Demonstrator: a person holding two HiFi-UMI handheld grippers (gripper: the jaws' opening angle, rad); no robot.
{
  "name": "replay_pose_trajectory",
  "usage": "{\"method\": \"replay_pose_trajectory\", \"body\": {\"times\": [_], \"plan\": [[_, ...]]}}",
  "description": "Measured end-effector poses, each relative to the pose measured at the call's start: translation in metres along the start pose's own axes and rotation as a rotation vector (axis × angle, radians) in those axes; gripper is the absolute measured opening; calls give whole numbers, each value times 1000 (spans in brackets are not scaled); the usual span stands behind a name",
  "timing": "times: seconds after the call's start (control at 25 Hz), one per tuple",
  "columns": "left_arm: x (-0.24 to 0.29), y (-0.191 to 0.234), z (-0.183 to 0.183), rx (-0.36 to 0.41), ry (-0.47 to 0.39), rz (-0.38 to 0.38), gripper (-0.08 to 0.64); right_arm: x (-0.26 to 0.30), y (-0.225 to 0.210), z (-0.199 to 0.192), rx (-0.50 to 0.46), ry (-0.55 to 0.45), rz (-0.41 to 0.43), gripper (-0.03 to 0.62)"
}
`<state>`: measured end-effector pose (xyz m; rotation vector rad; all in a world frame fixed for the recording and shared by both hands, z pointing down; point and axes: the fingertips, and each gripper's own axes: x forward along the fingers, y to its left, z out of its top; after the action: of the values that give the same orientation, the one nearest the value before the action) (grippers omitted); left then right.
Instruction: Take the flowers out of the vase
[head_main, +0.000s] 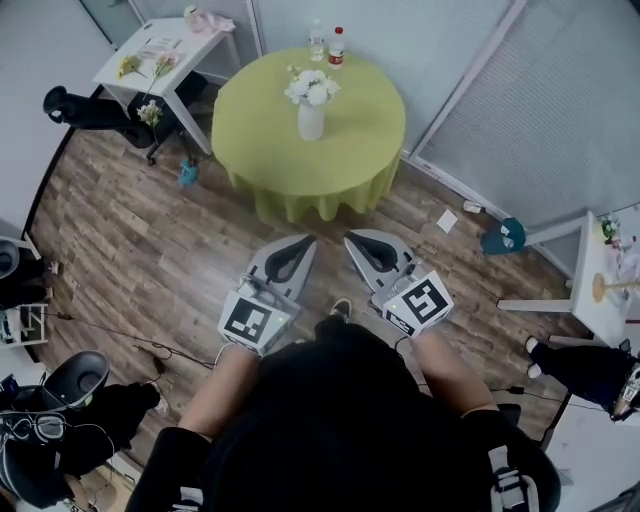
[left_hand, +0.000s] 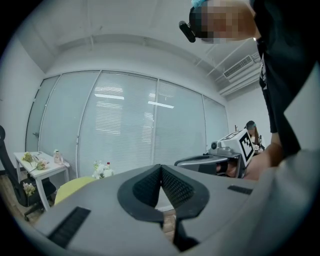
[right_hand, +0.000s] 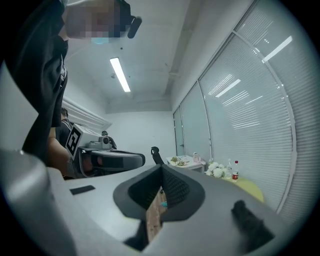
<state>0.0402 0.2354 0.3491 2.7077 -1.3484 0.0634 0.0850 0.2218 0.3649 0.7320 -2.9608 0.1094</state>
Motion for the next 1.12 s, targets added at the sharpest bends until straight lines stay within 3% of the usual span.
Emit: {"method": "replay_pose_trajectory", "body": {"times": [0.72, 1.12], "plan": [[59, 20, 9, 35, 13, 71, 14, 8, -69, 1, 29, -18, 46, 18], [84, 55, 3, 36, -6, 28, 12, 33, -97, -5, 25, -15, -4, 18]]}}
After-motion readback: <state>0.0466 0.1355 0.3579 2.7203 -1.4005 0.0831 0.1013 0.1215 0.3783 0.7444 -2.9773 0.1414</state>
